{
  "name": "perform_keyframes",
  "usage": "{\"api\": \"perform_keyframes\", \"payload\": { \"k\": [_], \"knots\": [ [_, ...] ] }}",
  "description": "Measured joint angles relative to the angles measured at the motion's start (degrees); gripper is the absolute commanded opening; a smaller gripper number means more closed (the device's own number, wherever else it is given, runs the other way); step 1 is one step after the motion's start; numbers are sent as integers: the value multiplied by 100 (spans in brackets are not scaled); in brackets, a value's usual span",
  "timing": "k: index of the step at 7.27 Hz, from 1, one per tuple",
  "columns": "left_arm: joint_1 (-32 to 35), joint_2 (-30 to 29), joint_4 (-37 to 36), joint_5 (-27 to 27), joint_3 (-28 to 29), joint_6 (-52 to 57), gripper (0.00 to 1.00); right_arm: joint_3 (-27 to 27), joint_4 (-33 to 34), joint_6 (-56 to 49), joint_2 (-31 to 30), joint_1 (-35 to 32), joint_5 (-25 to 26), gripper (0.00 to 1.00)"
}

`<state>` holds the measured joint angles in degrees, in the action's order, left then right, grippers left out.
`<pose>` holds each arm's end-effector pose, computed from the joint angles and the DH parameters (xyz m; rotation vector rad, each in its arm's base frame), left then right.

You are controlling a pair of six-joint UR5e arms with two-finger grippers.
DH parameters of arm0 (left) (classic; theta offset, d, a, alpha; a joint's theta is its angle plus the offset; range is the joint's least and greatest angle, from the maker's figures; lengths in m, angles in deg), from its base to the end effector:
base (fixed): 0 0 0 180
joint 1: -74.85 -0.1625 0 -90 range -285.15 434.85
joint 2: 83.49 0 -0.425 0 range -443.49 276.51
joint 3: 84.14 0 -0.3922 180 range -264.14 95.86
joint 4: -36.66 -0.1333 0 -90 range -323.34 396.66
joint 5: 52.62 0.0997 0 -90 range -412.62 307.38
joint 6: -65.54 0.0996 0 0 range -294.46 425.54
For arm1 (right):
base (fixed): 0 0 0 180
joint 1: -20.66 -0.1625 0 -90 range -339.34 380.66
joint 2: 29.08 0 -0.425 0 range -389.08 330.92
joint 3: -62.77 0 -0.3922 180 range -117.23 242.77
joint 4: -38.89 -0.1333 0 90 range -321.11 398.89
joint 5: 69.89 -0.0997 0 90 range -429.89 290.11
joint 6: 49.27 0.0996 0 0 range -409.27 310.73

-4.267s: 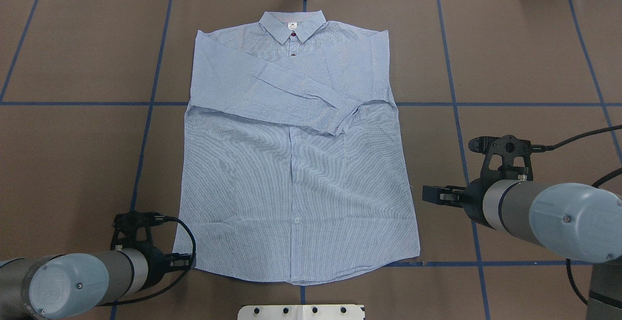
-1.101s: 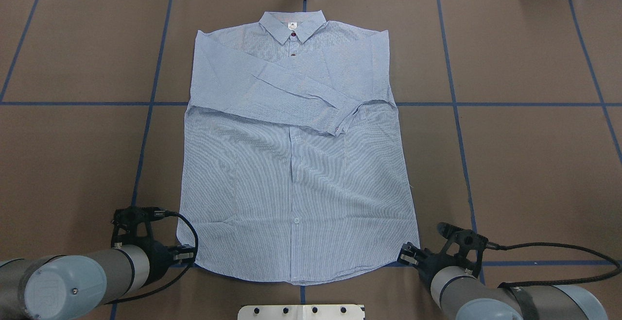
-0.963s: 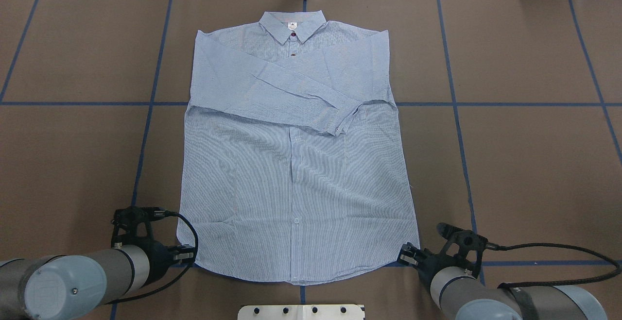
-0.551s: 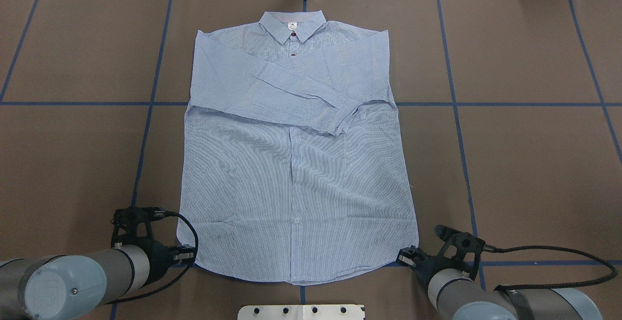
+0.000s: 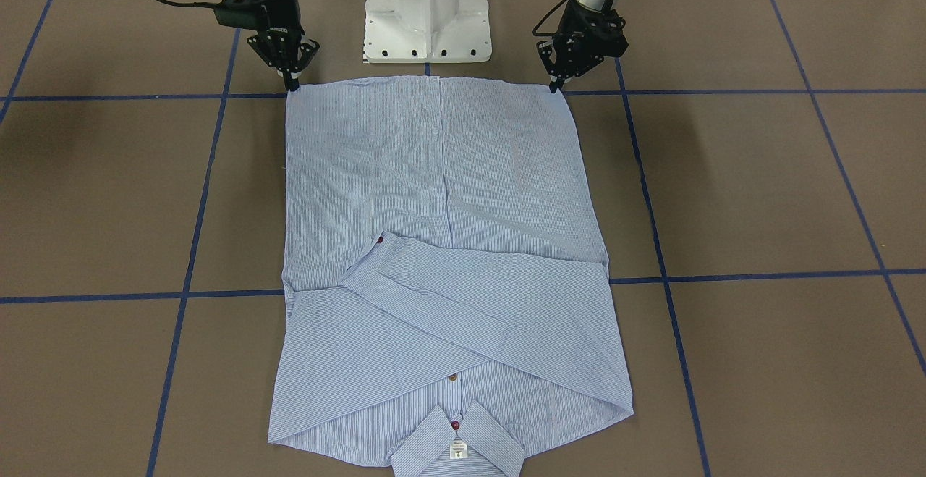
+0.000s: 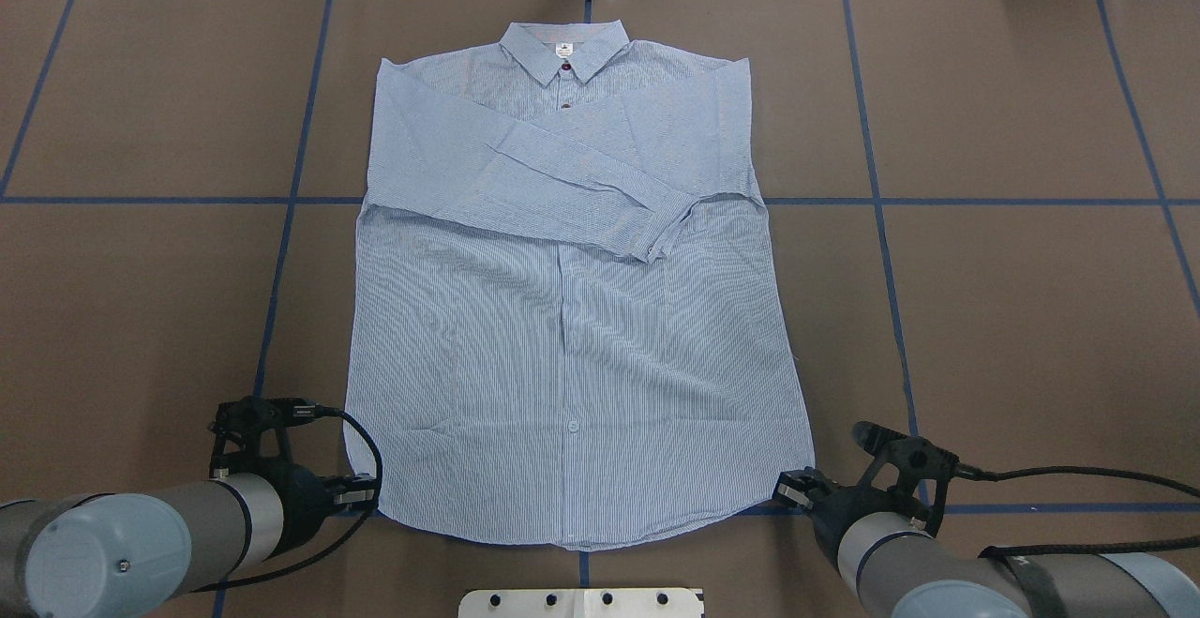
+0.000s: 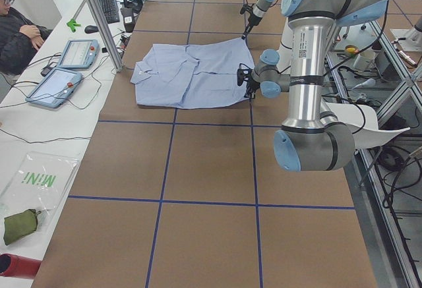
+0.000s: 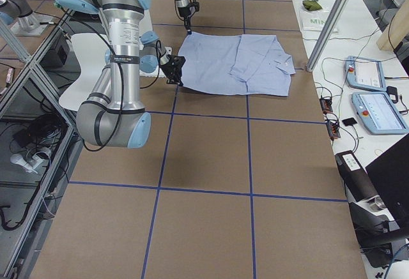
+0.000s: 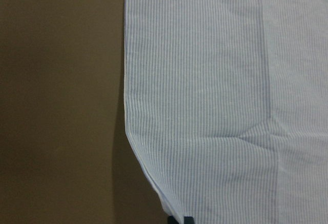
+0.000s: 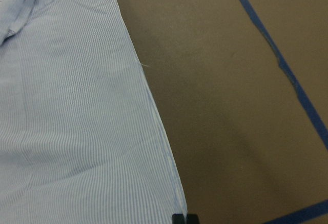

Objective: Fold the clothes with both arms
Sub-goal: 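Lift the hem with both grippers and fold it toward the collar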

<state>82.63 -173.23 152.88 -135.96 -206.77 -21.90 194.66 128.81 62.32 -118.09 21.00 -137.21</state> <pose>0.4418 -0.2066 0.3440 0.1977 1.0085 -0.1424 -0.4313 -0.1691 0.3199 0.2318 -0.8061 0.4975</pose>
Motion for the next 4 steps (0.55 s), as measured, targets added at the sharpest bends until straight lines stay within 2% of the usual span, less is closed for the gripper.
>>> {"api": "perform_keyframes", "payload": {
  "k": [1, 3, 4],
  "knots": [
    [10, 127, -44, -110, -348, 12, 0, 723, 721, 6, 3, 0, -190, 0],
    [6, 524, -509, -604, -1572, 35, 0, 2136, 2274, 11, 305, -139, -810, 0],
    [34, 560, -1046, -957, -2291, 42, 0, 2430, 2894, 9, 745, -309, -1122, 0]
  ]
}}
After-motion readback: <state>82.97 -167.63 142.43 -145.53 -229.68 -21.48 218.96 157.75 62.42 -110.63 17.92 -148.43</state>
